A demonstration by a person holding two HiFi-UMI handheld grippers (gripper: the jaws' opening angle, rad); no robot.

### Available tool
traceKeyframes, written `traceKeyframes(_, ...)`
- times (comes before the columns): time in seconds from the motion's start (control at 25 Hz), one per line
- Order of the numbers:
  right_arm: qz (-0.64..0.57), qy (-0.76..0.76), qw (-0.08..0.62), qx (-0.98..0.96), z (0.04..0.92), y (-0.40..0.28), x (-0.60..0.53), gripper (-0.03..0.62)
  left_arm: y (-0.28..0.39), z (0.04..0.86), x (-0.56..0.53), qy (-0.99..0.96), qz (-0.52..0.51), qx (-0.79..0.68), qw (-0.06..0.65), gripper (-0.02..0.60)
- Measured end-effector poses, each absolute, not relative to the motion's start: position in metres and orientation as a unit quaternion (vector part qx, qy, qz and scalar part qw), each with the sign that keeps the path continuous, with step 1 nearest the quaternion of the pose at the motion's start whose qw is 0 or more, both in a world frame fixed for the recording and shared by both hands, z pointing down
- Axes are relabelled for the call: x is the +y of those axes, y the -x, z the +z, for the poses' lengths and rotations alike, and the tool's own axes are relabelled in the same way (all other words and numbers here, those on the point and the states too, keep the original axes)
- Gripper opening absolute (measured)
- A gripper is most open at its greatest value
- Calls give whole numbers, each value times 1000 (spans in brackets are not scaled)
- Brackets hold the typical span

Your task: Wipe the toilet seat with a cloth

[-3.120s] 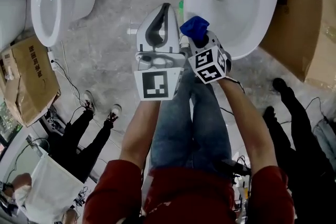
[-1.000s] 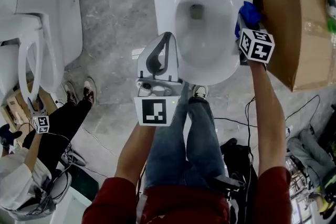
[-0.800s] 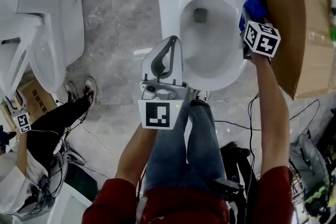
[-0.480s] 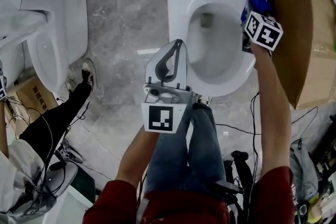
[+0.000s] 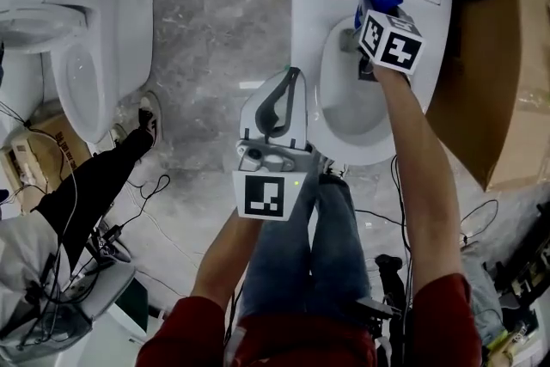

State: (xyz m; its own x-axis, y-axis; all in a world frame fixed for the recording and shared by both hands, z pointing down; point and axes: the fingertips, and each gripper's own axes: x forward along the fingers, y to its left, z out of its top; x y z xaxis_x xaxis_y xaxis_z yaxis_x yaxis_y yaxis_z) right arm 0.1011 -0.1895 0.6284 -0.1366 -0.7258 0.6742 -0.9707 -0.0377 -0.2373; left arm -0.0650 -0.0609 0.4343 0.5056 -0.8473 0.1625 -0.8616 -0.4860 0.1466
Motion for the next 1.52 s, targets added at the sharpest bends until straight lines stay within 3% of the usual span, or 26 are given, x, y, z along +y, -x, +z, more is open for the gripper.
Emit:
traceKeyframes(0.36,372,-598,165,-691,624,-79,-193,55,74,425,-63,-852,29,-513,104,17)
traceKeyframes(0.56,339,-590,123,-722,575,-75,-179,55,74,405,-66,-846,24,-525,96,17)
traceKeyframes(1.0,191,-625,46,-756,347,-105,-91,55,49,274,-61,-844,-10,-534,53,17)
traceKeyframes(1.52,79,-611,-4,-787,72,-137,95,55,8,65,89,-850,-17,-526,36,17)
